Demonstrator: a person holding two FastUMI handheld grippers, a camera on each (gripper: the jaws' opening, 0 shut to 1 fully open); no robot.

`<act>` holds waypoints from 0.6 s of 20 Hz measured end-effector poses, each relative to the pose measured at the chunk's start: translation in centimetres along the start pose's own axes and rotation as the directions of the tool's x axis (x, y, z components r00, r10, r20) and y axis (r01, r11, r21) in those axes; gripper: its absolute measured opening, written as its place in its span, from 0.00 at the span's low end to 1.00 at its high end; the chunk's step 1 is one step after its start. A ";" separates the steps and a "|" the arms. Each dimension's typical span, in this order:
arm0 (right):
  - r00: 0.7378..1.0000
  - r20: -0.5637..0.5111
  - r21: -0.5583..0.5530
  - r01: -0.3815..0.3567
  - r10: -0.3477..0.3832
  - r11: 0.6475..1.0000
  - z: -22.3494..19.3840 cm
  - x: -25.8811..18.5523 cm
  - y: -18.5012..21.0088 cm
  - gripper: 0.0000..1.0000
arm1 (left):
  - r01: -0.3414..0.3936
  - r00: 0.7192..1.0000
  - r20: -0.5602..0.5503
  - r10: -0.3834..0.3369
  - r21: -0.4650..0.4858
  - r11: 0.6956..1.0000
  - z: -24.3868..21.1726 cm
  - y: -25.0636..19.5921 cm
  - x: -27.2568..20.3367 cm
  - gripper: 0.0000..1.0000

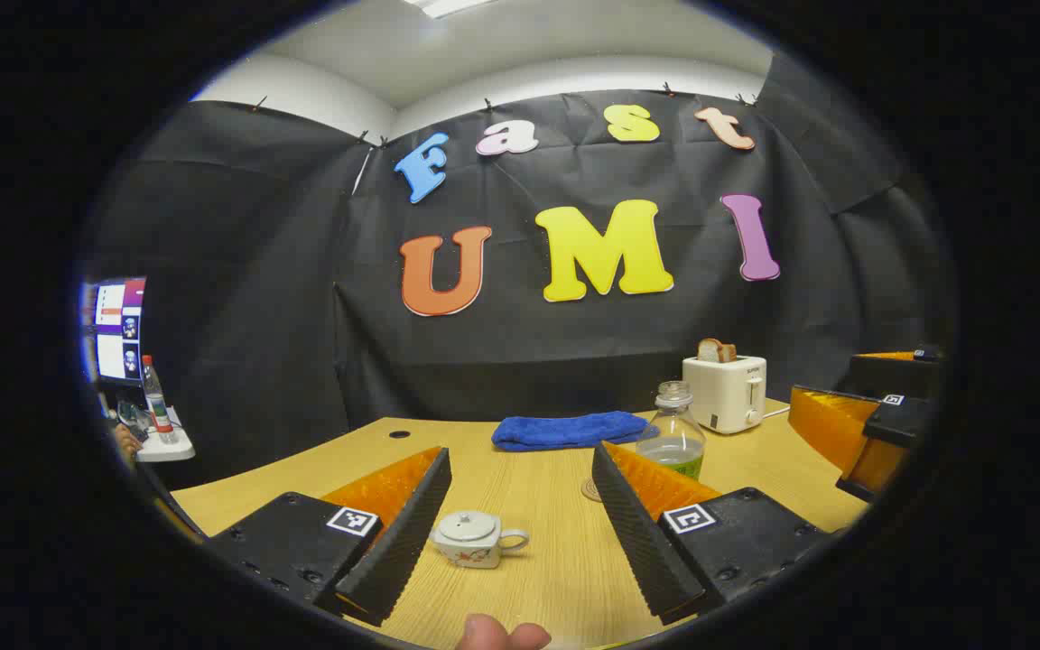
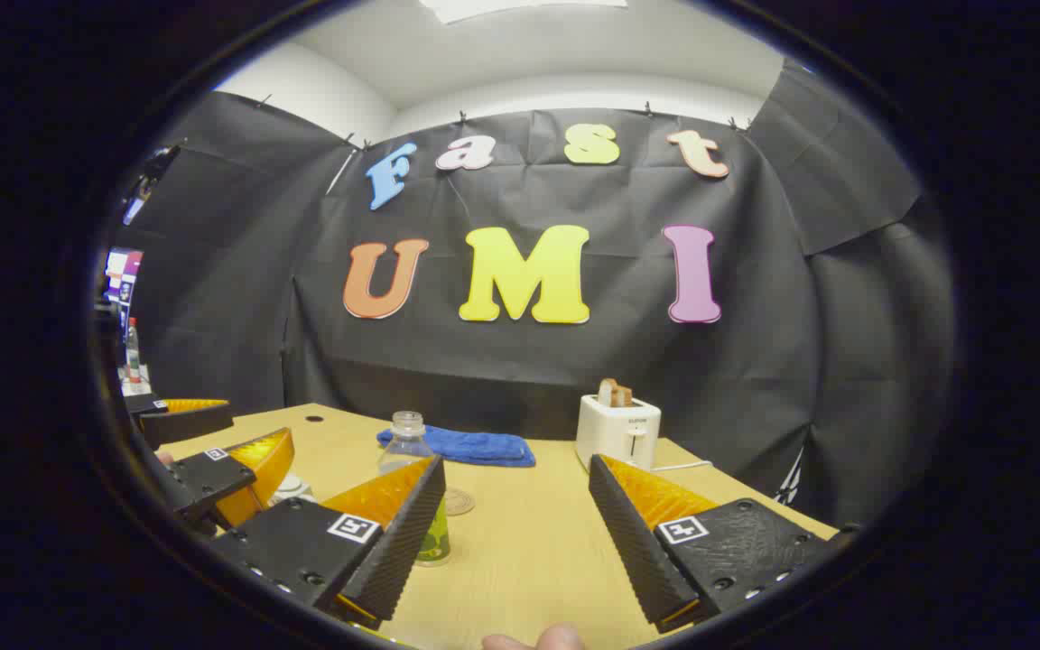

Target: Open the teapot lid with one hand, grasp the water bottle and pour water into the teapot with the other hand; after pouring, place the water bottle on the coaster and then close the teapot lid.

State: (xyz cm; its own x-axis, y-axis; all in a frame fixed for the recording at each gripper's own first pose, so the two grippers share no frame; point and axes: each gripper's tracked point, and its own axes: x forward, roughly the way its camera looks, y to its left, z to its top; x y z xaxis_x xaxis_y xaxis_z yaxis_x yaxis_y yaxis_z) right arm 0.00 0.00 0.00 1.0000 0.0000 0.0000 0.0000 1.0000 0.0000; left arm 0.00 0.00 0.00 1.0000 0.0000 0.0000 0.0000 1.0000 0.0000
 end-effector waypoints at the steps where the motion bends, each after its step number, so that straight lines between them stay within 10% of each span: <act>1: 1.000 -0.005 0.007 -0.003 0.003 1.000 -0.4 0.0 0.1 0.96 | 0.004 1.000 0.003 -0.004 -0.004 1.000 0.0 -0.1 0.1 0.99; 12: 0.999 -0.009 0.005 0.040 -0.040 0.999 -1.1 0.1 -1.2 0.95 | 0.039 0.999 0.010 -0.039 0.014 0.999 -0.2 -1.0 -0.1 0.99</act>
State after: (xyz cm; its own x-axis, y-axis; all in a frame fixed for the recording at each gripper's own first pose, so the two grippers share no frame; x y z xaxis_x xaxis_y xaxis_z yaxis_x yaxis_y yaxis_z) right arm 0.13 -1.16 -1.09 0.9992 -0.0396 -0.0085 0.0397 0.9992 0.0051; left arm -0.12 -1.04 -0.21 0.9992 -0.0387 0.0101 0.0385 0.9992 0.0144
